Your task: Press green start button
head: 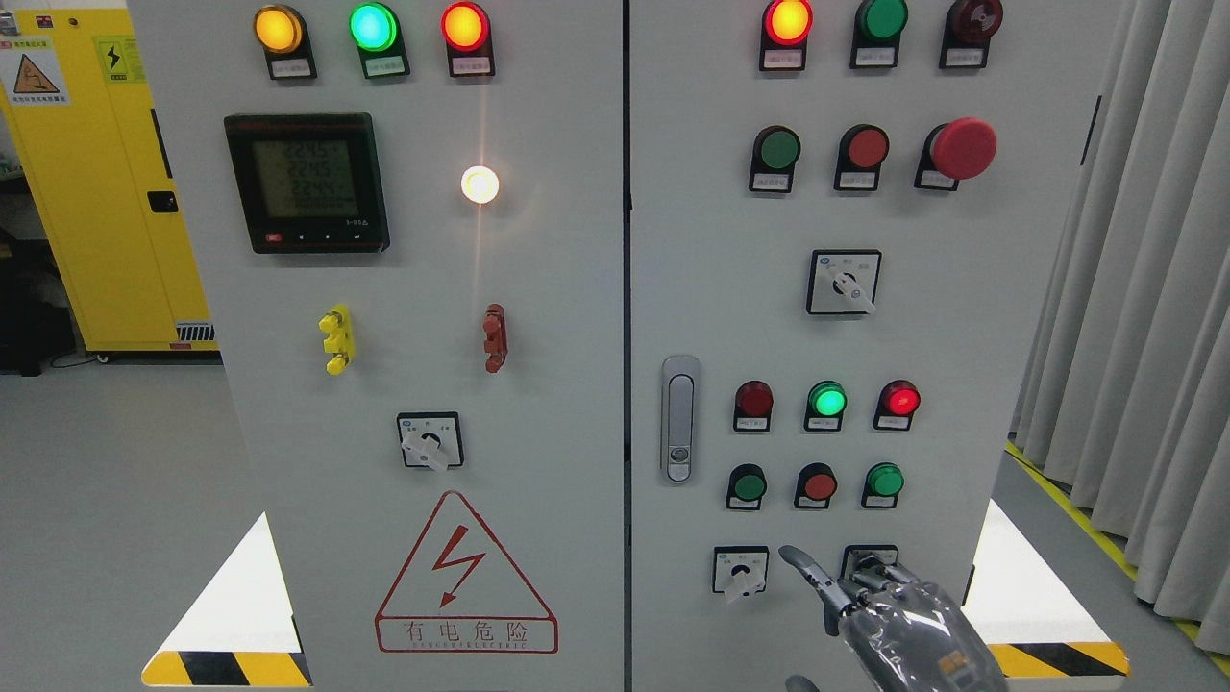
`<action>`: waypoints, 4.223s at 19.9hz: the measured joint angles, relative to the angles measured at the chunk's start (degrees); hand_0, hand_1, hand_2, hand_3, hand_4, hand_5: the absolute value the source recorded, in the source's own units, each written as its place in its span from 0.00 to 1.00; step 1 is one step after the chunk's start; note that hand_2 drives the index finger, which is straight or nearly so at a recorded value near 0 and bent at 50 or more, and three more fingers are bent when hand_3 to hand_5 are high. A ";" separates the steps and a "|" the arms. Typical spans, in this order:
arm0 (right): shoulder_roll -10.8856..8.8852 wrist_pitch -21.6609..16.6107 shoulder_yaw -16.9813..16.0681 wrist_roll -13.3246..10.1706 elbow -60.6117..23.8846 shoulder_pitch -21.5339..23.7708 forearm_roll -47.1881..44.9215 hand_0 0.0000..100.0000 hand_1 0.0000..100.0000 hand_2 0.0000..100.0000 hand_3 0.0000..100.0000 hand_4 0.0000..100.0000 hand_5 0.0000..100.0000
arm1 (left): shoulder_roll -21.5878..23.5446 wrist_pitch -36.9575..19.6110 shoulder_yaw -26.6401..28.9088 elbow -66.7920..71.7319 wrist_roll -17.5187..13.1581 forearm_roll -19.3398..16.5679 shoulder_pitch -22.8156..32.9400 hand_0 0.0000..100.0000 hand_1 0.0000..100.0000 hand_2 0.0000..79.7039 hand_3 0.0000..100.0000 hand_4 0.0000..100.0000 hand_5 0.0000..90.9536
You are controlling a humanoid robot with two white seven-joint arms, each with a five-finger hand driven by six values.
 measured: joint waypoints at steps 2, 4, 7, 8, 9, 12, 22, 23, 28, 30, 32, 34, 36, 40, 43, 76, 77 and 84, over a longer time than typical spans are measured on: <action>0.23 0.05 0.43 0.18 0.44 -1.15 0.16 0.32 0.60 0.00 0.69 0.63 0.42 | -0.02 0.00 0.00 0.00 0.00 0.00 0.00 0.12 0.56 0.00 0.00 0.00 0.00; 0.44 0.09 0.83 0.22 0.90 -2.08 0.32 0.32 0.60 0.00 0.69 0.63 0.42 | -0.03 0.00 -0.01 0.00 -0.01 0.00 0.00 0.12 0.56 0.00 0.00 0.00 0.00; 0.70 0.12 1.42 0.28 1.79 -3.35 0.47 0.32 0.60 0.00 0.69 0.63 0.42 | -0.04 -0.01 -0.01 0.00 -0.01 0.00 0.00 0.12 0.56 0.00 0.00 0.00 0.00; 0.79 0.14 1.60 0.28 2.09 -3.66 0.50 0.32 0.60 0.00 0.69 0.63 0.41 | -0.04 0.00 -0.01 0.00 -0.01 0.00 0.00 0.12 0.56 0.00 0.00 0.00 0.00; 0.86 0.18 1.77 0.30 2.42 -3.99 0.52 0.32 0.60 0.00 0.69 0.63 0.41 | -0.04 0.00 -0.01 0.00 -0.01 0.00 0.00 0.12 0.56 0.00 0.00 0.00 0.00; 1.05 0.28 2.20 0.30 3.35 -4.66 0.57 0.32 0.60 0.00 0.69 0.63 0.41 | -0.05 -0.01 -0.01 0.00 -0.01 0.00 0.00 0.12 0.56 0.00 0.00 0.00 0.00; 1.66 0.30 2.92 0.33 6.20 -6.56 0.55 0.32 0.60 0.00 0.68 0.63 0.41 | -0.08 0.00 -0.01 0.00 -0.01 0.00 0.00 0.12 0.56 0.00 0.00 0.00 0.00; 1.70 0.30 2.94 0.33 6.46 -6.74 0.52 0.32 0.60 0.00 0.68 0.63 0.41 | -0.08 -0.01 -0.01 0.00 -0.01 0.00 0.00 0.12 0.56 0.00 0.00 0.00 0.00; 1.89 0.30 2.92 0.35 7.67 -7.40 0.37 0.32 0.60 0.00 0.68 0.63 0.41 | -0.08 -0.01 -0.02 0.00 -0.01 0.00 0.00 0.12 0.56 0.00 0.00 0.00 0.00; 1.92 0.30 2.88 0.34 8.03 -7.52 0.33 0.32 0.60 0.00 0.68 0.63 0.41 | -0.09 0.00 -0.02 0.00 -0.01 0.00 0.00 0.12 0.56 0.00 0.00 0.00 0.00; 1.96 0.30 2.85 0.35 8.36 -7.70 0.28 0.32 0.60 0.00 0.68 0.63 0.41 | -0.09 -0.01 -0.02 0.00 -0.01 0.00 0.00 0.12 0.56 0.00 0.00 0.00 0.00; 2.00 0.32 2.81 0.41 8.64 -7.86 0.21 0.32 0.60 0.00 0.68 0.63 0.41 | -0.09 -0.01 -0.02 0.00 -0.01 0.00 0.00 0.12 0.56 0.00 0.00 0.00 0.00; 2.02 0.34 2.75 0.41 8.87 -8.09 0.15 0.32 0.60 0.00 0.68 0.63 0.41 | -0.09 0.00 -0.02 0.00 -0.01 0.00 0.00 0.12 0.56 0.00 0.00 0.00 0.00; 2.07 0.34 2.69 0.45 9.22 -8.53 0.05 0.32 0.60 0.00 0.68 0.63 0.40 | -0.09 0.00 -0.02 0.00 -0.01 0.00 0.00 0.12 0.56 0.00 0.00 0.00 0.00; 2.10 0.34 2.65 0.45 9.53 -8.75 0.00 0.32 0.59 0.00 0.68 0.63 0.40 | -0.09 0.00 -0.02 0.00 -0.01 0.00 0.00 0.12 0.56 0.00 0.00 0.00 0.00; 3.21 -0.29 -0.14 -2.08 5.85 -2.97 -18.15 0.32 0.57 0.00 0.39 0.40 0.27 | -0.09 -0.01 -0.02 0.00 -0.01 0.00 0.00 0.12 0.56 0.00 0.00 0.00 0.00; 3.23 -0.18 -0.11 -1.22 5.58 -2.52 -22.16 0.32 0.57 0.00 0.21 0.24 0.13 | -0.09 -0.01 -0.02 0.00 -0.01 0.00 0.00 0.12 0.56 0.00 0.00 0.00 0.00; 3.31 0.22 0.01 4.88 3.42 2.44 -53.23 0.33 0.49 0.00 0.00 0.02 0.00 | -0.09 -0.01 -0.02 0.00 -0.01 0.00 0.00 0.12 0.56 0.00 0.00 0.00 0.00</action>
